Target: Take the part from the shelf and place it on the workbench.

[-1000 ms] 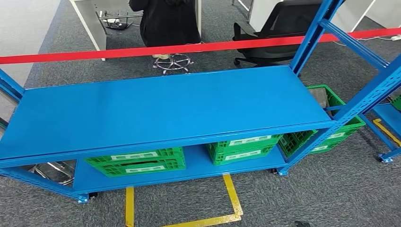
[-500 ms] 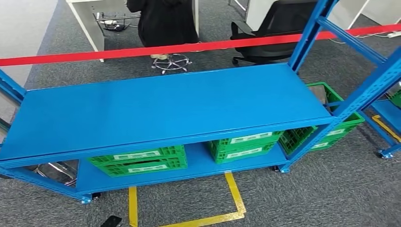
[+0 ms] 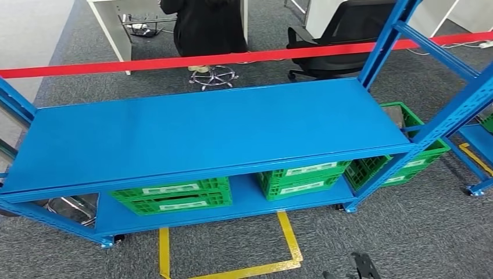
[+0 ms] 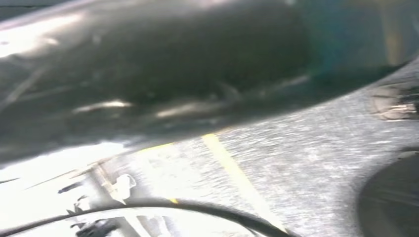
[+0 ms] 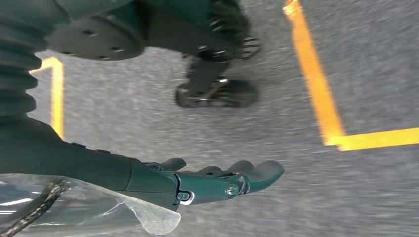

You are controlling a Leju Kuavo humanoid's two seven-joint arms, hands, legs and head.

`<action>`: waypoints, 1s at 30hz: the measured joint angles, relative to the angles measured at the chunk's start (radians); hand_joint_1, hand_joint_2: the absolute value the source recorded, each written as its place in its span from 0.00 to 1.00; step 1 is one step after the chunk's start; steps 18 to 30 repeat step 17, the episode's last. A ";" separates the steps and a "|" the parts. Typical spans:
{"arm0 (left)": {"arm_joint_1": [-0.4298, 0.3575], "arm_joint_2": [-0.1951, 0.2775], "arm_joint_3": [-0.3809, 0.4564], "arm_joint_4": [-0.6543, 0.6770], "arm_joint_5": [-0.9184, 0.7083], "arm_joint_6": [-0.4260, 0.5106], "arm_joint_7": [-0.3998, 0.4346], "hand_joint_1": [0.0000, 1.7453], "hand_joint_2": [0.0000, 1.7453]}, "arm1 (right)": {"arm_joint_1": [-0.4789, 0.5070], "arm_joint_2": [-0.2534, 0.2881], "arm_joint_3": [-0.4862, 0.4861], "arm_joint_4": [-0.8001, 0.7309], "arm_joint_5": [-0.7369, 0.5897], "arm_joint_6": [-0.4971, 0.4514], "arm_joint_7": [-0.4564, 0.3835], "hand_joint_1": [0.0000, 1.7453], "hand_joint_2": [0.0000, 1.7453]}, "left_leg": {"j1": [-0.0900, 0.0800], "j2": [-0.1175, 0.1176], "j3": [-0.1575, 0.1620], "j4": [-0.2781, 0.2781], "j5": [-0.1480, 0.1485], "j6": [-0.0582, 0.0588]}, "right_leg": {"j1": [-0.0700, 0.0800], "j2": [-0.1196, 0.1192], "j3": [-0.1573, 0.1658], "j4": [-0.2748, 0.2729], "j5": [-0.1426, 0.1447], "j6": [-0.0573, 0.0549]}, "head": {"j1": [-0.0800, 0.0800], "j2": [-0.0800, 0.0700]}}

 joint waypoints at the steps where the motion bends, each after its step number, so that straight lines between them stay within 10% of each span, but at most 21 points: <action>1: -0.001 0.002 -0.004 -0.002 0.008 -0.004 0.001 0.00 0.00 | 0.003 -0.002 0.009 0.000 -0.010 0.002 0.003 0.00 1.00 | -0.001 -0.001 -0.001 -0.001 0.002 0.008 | -0.001 -0.001 0.002 -0.003 0.000 0.006 | 0.000 0.000; 3: -0.017 0.004 -0.011 -0.017 0.019 -0.010 0.001 0.00 0.00 | 0.023 -0.006 0.024 0.012 -0.024 0.005 0.009 0.00 1.00 | -0.002 -0.004 -0.001 -0.005 0.004 0.016 | -0.003 -0.001 0.005 -0.005 0.000 0.005 | 0.002 0.000; 7: -0.064 0.006 -0.021 -0.051 0.030 -0.014 0.001 0.00 0.00 | 0.080 -0.009 0.045 0.040 -0.035 0.007 0.015 0.00 0.00 | -0.006 -0.006 -0.001 -0.006 0.002 0.018 | -0.005 0.002 0.015 -0.008 0.004 -0.016 | 0.004 0.000; 17: -0.090 0.009 -0.029 -0.081 0.033 -0.016 0.003 0.00 0.00 | 0.107 -0.016 0.062 0.066 -0.039 0.008 0.014 0.00 0.00 | -0.010 -0.001 0.000 -0.004 -0.001 0.026 | -0.009 0.007 0.009 -0.015 0.006 0.015 | 0.004 0.000; 30: -0.090 0.009 -0.029 -0.081 0.033 -0.016 0.003 0.00 0.00 | 0.107 -0.016 0.062 0.066 -0.039 0.008 0.014 0.00 0.00 | -0.010 -0.001 0.000 -0.004 -0.001 0.026 | -0.009 0.007 0.009 -0.015 0.006 0.015 | 0.004 0.000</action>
